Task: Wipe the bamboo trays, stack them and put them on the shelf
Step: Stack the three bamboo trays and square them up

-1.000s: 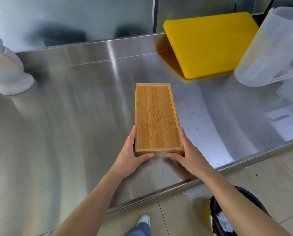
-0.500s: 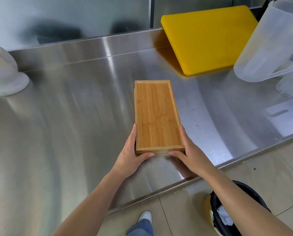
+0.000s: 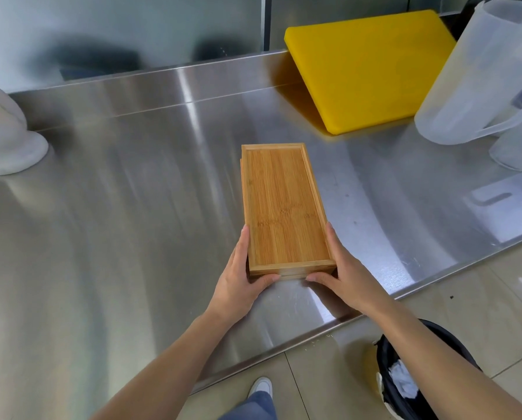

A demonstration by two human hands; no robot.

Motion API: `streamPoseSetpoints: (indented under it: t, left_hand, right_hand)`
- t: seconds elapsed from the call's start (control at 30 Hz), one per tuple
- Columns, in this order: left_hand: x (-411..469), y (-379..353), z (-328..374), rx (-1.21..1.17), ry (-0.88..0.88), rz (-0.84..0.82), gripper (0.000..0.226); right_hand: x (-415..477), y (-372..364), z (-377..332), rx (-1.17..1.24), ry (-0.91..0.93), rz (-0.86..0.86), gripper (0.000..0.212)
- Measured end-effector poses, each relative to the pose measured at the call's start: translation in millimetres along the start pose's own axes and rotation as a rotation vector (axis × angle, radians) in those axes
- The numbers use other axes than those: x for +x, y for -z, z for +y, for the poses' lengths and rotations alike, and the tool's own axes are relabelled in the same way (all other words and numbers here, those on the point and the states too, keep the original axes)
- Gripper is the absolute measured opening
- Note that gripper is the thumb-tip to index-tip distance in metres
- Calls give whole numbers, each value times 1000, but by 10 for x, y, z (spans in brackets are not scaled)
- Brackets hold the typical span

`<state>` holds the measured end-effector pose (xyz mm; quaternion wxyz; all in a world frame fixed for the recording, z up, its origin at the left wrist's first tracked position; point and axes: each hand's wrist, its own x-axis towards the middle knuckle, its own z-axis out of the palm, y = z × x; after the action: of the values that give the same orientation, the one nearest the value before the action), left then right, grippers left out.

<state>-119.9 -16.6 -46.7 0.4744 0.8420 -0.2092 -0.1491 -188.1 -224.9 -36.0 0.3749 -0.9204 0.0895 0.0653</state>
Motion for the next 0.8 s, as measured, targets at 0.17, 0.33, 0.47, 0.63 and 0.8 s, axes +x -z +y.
streamPoseSetpoints:
  t: [0.17, 0.33, 0.47, 0.63, 0.8]
  left_hand:
    - [12, 2, -38, 56, -8, 2, 106]
    - [-3, -32, -35, 33, -6, 30, 105]
    - [-18, -10, 7, -21, 27, -30, 111]
    - [192, 133, 172, -581, 458, 84, 96]
    - [641, 308, 250, -513, 541, 49, 74]
  right_hand:
    - [16, 3, 29, -67, 0, 24, 108]
    - [19, -5, 40, -61, 0, 43, 109]
    - [12, 81, -34, 242, -136, -54, 107]
    - [134, 211, -123, 691, -325, 133, 79]
    - [347, 277, -238, 794, -351, 116, 49]
